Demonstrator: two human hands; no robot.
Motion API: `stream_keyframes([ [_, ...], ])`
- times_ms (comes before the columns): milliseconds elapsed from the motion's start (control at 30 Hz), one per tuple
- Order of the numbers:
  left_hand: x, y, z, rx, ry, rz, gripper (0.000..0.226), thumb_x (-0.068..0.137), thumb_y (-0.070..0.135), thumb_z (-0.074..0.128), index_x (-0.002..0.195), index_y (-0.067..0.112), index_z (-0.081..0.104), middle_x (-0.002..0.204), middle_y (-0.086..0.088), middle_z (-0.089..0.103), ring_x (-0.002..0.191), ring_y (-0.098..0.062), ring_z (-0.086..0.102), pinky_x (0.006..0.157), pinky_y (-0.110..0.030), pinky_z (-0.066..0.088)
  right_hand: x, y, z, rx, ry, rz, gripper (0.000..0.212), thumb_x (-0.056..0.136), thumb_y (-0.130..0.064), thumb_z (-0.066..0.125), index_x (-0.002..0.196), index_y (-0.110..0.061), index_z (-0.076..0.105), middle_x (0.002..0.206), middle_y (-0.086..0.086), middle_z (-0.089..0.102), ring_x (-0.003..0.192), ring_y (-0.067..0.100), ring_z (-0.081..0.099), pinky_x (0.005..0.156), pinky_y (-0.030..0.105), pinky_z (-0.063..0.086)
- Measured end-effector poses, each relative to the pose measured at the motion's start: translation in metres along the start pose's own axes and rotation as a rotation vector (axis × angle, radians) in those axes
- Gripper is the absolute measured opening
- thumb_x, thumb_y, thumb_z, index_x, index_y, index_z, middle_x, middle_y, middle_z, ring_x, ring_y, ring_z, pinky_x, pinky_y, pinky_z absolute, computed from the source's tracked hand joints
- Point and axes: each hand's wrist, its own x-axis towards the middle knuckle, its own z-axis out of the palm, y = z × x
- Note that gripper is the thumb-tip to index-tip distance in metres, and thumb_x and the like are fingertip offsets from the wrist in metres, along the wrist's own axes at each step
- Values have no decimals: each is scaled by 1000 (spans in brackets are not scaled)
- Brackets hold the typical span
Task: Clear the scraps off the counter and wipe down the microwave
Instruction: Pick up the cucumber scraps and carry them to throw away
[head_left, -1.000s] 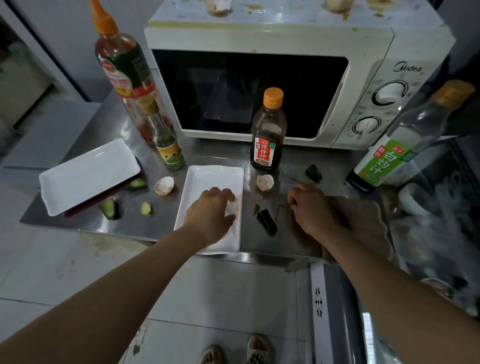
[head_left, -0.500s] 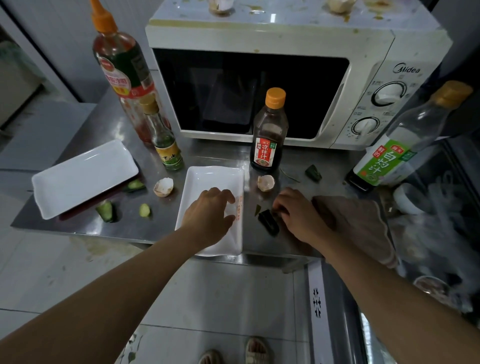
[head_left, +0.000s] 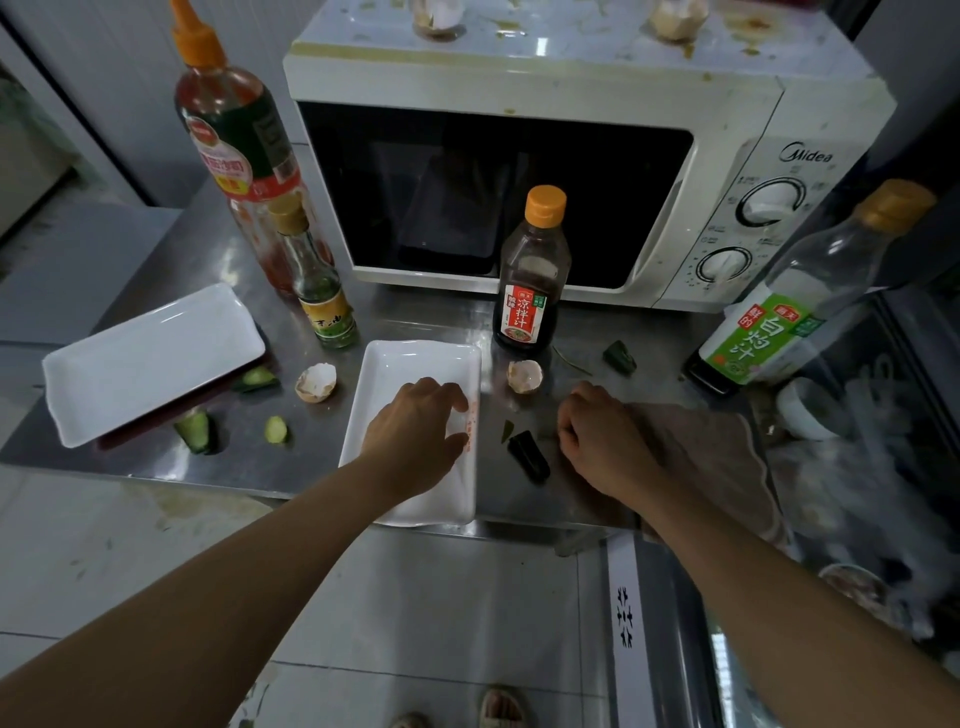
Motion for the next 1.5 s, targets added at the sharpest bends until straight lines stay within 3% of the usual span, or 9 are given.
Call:
stream_keyframes([
  [133, 7, 5, -1, 6, 15, 8, 34, 86, 27, 65, 119, 23, 55, 126, 0, 55, 111, -18, 54, 89, -31, 48, 17, 13, -14, 107, 168, 144, 7, 89, -12, 55, 82, -13, 54, 94, -2, 43, 89, 12, 46, 76, 23, 36],
  [367, 20, 9, 1, 19, 11, 14, 34, 87, 27, 64, 120, 25, 54, 126, 2, 54, 115, -18, 51, 92, -32, 48, 57, 21, -6, -11, 253, 242, 12, 85, 3, 47, 84, 1, 59, 91, 16, 58, 89, 28, 54, 74, 30, 36],
  [567, 27, 10, 0, 18, 19, 23, 34, 88, 27, 62, 121, 26, 53, 126, 2, 54, 116, -17, 50, 91, -30, 46, 62, 28, 4, 15, 256, 258, 11, 85, 2, 53, 94, -2, 59, 96, 14, 60, 94, 27, 54, 73, 26, 35],
  [767, 30, 10, 1, 27, 18, 18, 33, 88, 27, 61, 121, 26, 53, 126, 2, 54, 116, -17, 50, 92, -30, 46, 68, 30, 5, 19, 207, 261, 28, 84, -21, 64, 107, -5, 58, 107, 13, 58, 102, 27, 52, 83, 30, 40],
  [967, 29, 7, 5, 17, 1, 13, 33, 88, 28, 62, 120, 27, 54, 129, 3, 53, 118, -17, 50, 94, -30, 44, 73, 22, 11, -39, 240, 275, 11, 91, -8, 53, 96, -4, 61, 99, 14, 61, 90, 24, 56, 71, 25, 35],
  [1167, 23, 6, 7, 16, 6, 20, 33, 88, 28, 63, 120, 27, 55, 127, 2, 54, 115, -17, 52, 91, -30, 47, 61, 18, 10, -203, 198, 203, 23, 91, -4, 42, 110, 0, 53, 110, 19, 59, 104, 31, 52, 93, 35, 38],
  [1233, 20, 6, 7, 7, 8, 30, 32, 87, 27, 63, 119, 26, 55, 126, 2, 55, 113, -18, 52, 90, -31, 47, 55, 15, 8, -177, 172, 202, 20, 90, -1, 43, 108, -1, 52, 108, 18, 59, 100, 30, 53, 87, 34, 39],
  [1333, 15, 9, 7, -8, 15, 45, 31, 87, 26, 63, 117, 25, 56, 123, 1, 56, 112, -19, 52, 89, -32, 48, 46, 10, 2, -65, 148, 266, 16, 87, 5, 47, 102, 1, 53, 102, 19, 59, 92, 30, 57, 68, 29, 37],
  [1500, 8, 14, 10, -7, 9, 67, 33, 86, 24, 64, 118, 23, 56, 124, 0, 56, 113, -19, 52, 90, -33, 49, 34, 7, -1, -72, 94, 240, 17, 87, 9, 45, 98, 1, 55, 100, 20, 61, 91, 29, 58, 71, 29, 38],
])
